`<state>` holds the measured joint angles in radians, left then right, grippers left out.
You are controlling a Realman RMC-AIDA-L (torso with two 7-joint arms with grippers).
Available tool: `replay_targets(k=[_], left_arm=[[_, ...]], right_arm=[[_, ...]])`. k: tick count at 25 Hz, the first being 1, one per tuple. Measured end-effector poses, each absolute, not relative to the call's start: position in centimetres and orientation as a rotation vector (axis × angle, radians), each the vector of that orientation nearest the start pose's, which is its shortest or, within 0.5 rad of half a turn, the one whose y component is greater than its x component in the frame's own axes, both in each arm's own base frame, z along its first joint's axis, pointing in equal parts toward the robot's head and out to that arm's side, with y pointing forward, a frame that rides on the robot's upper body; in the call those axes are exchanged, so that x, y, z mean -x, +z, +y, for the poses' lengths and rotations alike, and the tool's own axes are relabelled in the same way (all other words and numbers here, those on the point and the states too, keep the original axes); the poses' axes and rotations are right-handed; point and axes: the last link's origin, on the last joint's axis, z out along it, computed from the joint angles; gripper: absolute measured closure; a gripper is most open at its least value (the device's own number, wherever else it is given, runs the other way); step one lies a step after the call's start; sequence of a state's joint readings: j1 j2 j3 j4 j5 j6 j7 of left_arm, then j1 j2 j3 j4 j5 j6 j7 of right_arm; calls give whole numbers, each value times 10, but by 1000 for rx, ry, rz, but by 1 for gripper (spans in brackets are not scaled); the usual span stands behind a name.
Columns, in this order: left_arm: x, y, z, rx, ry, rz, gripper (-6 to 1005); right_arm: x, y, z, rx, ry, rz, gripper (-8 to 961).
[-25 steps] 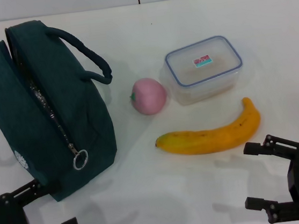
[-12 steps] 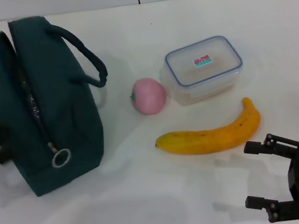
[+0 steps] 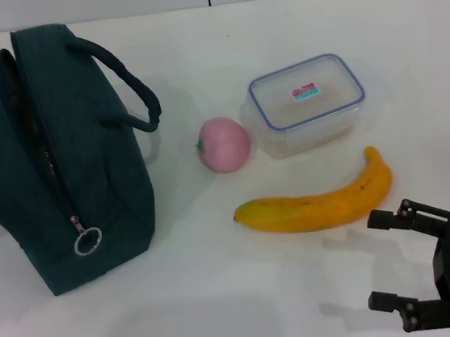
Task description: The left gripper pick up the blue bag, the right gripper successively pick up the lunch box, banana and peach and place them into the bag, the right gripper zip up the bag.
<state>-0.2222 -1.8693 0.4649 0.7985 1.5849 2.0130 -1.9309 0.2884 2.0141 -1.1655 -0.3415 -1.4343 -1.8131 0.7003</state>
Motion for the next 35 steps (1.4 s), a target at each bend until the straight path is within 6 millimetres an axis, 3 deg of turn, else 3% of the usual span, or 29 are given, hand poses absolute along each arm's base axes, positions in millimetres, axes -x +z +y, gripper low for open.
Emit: replay_targets(k=[3,15,21,35], left_arm=[[309,187,253,2289,-1178,-1155,128],[279,216,305,2129,-531,-1537,134],[267,203,315,2174,-399,-1599,142],[267,167,333,2205,-255,-1694,160]], right_arm=[[-284,-25,215,2686,1164,138,85],[-283,-25,216,2689,1165,129,84],[-283,-25,216,2688,1162,131,84],[-284,-26,217,2687,1152,127,84]])
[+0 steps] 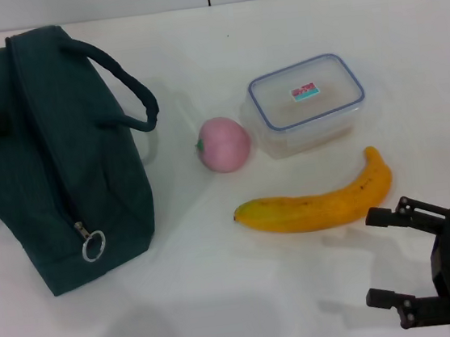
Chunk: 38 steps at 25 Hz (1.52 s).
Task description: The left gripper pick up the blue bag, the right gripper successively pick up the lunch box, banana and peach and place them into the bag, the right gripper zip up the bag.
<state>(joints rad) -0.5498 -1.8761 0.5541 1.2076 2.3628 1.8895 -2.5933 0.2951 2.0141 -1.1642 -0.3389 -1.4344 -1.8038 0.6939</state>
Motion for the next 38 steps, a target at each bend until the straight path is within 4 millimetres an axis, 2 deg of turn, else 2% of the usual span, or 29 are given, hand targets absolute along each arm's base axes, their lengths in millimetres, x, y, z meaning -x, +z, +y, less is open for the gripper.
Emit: replay_targets(k=[4,15,22,28,33,38], left_arm=[[266,163,336,2214,-218,-1681,165],[262,160,335,2313,-215,-1555,380],[258,157,337,2315,-209,-1579,719],[249,156,339,2347,-301,-1567,967],[242,152,340,2380,-377,-1568,967],[235,147,339,2433,-478,-1579,966]], right_arm=[[-284,-26,218,2685,1151,128,84],[-284,-26,218,2682,1149,128,85],[-283,-24,219,2663,1157,128,85],[-282,-22,221,2635,1178,137,84],[-282,-19,222,2588,1204,165,84],[-281,1,226,2352,1373,270,84]])
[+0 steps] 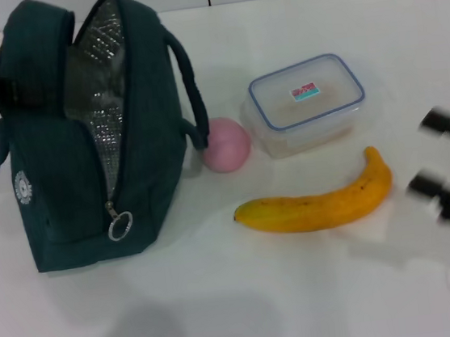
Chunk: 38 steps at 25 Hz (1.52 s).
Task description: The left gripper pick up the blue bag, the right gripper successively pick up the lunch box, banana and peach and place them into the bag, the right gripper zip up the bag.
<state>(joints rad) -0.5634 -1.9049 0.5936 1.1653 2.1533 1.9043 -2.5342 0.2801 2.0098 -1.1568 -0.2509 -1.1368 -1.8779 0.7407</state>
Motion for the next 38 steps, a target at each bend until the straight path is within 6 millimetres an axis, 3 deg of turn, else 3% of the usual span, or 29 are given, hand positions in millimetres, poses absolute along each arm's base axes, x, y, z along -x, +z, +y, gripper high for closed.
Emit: replay_targets(k=[8,19,30,38], left_arm=[[228,136,337,2479,-599,-1599,966],[225,130,342,2494,-612,-1569,965],[225,133,345,2488,-610,-1540,965],[226,136,347,2478,-606,-1522,964]], right_arm=[[-292,24,248,2073,1583,764,85],[-319,2,292,1760,1513,1461,85],[-316,-16,327,1647,1415,1698,84],[-294,-35,356,1672,1339,1792,85]])
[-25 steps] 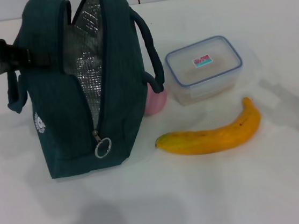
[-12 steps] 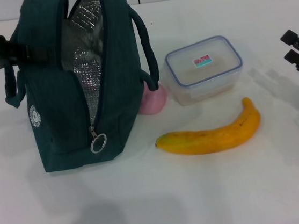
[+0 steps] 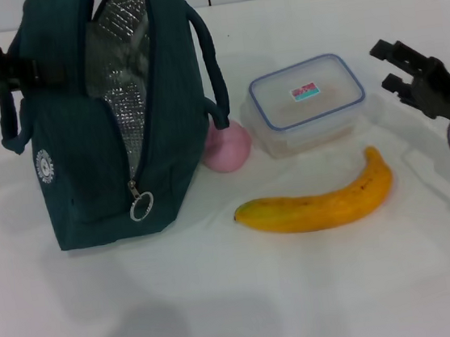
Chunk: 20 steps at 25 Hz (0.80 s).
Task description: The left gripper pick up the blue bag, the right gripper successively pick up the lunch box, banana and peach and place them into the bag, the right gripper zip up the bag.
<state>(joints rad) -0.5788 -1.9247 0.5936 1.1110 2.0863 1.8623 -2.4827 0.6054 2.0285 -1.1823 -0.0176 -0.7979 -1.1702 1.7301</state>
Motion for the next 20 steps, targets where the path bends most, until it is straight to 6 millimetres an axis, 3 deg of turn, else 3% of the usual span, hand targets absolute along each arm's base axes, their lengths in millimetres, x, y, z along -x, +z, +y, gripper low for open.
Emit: replay_targets(k=[20], left_arm=[[225,132,351,2482,-619,-1510,963]], right_arm=[[-275,-47,377,1730,1239,1861,170]])
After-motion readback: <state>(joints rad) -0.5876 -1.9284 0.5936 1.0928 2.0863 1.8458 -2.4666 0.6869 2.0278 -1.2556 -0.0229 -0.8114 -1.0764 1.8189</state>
